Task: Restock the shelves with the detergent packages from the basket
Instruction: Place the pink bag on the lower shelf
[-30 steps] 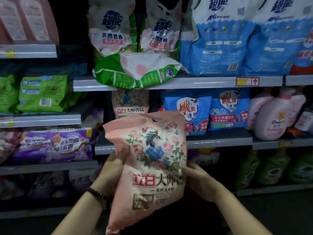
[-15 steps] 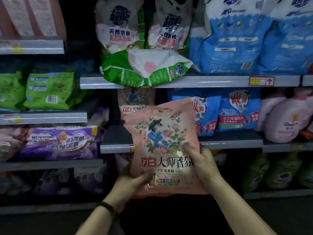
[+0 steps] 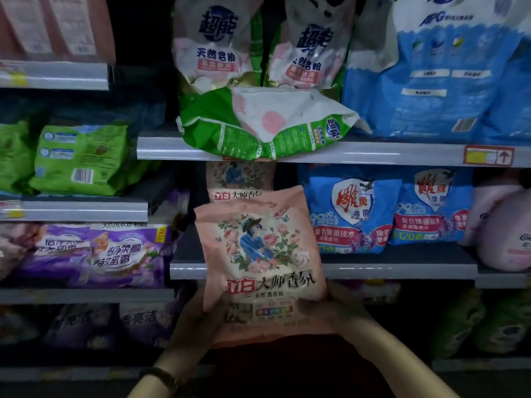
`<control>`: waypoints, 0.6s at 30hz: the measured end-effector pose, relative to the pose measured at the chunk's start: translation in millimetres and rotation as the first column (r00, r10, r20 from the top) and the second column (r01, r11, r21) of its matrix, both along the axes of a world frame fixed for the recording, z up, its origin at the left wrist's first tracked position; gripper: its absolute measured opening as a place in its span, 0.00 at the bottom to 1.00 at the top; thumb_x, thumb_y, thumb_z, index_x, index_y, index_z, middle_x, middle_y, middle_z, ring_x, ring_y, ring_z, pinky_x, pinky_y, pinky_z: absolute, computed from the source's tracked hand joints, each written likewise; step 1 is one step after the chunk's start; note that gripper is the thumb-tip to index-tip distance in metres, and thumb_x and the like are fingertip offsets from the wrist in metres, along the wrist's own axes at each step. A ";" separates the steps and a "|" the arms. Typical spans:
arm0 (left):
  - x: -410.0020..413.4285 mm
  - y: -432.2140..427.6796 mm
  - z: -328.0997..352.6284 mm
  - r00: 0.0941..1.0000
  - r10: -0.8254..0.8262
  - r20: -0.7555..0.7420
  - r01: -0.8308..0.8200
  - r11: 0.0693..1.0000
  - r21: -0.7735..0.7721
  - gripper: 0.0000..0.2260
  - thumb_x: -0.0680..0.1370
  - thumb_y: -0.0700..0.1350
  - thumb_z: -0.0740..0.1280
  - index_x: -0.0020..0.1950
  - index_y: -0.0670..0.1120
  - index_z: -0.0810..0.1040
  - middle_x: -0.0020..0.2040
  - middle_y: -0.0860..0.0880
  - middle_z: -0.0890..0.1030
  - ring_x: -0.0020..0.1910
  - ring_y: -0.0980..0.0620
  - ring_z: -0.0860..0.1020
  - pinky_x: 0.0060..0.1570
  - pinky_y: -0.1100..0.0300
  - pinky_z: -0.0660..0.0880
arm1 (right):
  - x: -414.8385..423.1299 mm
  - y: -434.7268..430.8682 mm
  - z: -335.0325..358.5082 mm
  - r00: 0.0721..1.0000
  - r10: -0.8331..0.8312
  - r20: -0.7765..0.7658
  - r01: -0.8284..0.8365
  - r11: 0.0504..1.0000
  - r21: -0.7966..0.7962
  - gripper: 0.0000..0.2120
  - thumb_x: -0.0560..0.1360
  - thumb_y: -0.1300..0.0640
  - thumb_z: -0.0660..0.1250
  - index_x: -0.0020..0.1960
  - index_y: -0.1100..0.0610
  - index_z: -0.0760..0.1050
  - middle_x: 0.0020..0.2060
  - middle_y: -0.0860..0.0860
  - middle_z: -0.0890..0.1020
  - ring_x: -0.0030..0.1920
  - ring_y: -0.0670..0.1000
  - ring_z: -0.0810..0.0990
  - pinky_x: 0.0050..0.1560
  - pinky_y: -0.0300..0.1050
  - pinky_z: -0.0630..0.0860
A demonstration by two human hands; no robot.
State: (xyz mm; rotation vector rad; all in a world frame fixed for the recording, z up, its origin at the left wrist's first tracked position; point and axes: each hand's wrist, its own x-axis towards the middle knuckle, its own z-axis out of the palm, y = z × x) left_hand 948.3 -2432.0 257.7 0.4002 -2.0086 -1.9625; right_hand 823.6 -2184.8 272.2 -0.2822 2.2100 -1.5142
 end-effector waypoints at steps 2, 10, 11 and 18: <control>-13.0 -18.8 5.3 0.999 -0.034 0.003 0.034 0.995 -0.093 0.09 0.84 0.43 0.66 0.62 0.51 0.81 0.54 0.55 0.88 0.53 0.54 0.87 0.48 0.64 0.82 | -12.0 -12.3 -10.2 0.999 0.042 -0.024 -0.042 0.999 -0.003 0.21 0.66 0.46 0.82 0.58 0.44 0.86 0.54 0.41 0.89 0.57 0.47 0.87 0.65 0.52 0.80; -113.6 -102.2 18.7 0.990 0.141 -0.009 -0.141 0.984 -0.105 0.10 0.80 0.35 0.71 0.53 0.51 0.85 0.44 0.57 0.89 0.45 0.59 0.87 0.44 0.66 0.81 | -90.8 -100.6 -22.0 0.964 -0.133 -0.230 0.109 0.987 -0.116 0.14 0.71 0.57 0.81 0.57 0.52 0.86 0.48 0.44 0.90 0.48 0.42 0.88 0.52 0.43 0.83; -127.9 -112.9 18.6 0.989 0.146 -0.011 -0.146 0.983 -0.111 0.11 0.80 0.36 0.71 0.53 0.52 0.85 0.45 0.57 0.89 0.47 0.56 0.87 0.47 0.62 0.82 | -104.0 -111.1 -21.9 0.957 -0.149 -0.251 0.124 0.986 -0.113 0.13 0.72 0.57 0.81 0.56 0.51 0.86 0.47 0.43 0.90 0.48 0.42 0.88 0.52 0.46 0.83; -223.1 -163.7 2.7 0.980 0.188 -0.059 -0.193 0.976 -0.096 0.11 0.80 0.34 0.71 0.56 0.49 0.84 0.44 0.58 0.88 0.42 0.61 0.86 0.39 0.69 0.80 | -195.5 -172.1 -19.7 0.932 -0.231 -0.280 0.208 0.972 -0.110 0.14 0.74 0.56 0.80 0.58 0.50 0.83 0.50 0.46 0.87 0.52 0.49 0.86 0.57 0.55 0.84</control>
